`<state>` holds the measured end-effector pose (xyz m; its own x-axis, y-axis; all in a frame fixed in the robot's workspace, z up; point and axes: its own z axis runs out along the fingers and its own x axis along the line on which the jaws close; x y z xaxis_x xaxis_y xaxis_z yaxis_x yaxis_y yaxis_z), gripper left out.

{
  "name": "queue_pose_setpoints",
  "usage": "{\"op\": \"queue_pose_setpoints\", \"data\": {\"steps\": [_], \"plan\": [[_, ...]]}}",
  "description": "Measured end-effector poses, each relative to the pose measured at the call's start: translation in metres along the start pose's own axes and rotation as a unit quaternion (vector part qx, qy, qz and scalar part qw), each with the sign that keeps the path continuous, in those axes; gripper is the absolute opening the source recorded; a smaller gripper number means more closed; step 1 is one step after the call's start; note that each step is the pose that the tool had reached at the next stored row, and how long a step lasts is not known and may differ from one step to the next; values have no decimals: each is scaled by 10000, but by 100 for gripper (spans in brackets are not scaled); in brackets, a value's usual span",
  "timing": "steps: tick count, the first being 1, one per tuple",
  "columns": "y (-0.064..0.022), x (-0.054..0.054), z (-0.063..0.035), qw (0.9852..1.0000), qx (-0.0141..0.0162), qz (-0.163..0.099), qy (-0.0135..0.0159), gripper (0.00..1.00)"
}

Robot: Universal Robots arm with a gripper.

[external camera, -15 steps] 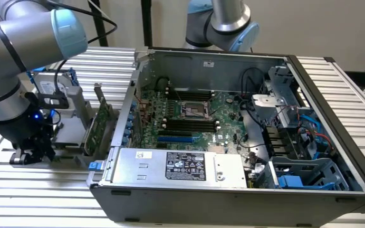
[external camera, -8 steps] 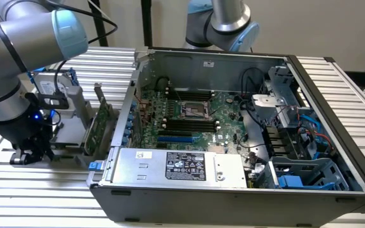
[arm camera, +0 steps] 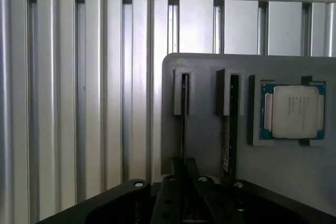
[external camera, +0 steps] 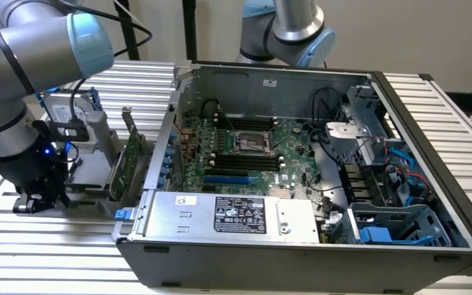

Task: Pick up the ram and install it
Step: 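Pick up the ram and move it above insertion slot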

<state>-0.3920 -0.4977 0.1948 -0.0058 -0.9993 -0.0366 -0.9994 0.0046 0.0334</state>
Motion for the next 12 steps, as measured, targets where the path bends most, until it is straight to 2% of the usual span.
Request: {"op": "queue_pose_setpoints", "data": {"steps": [12], "plan": [[0, 67, 0, 10000, 1, 29, -1, 0]]}}
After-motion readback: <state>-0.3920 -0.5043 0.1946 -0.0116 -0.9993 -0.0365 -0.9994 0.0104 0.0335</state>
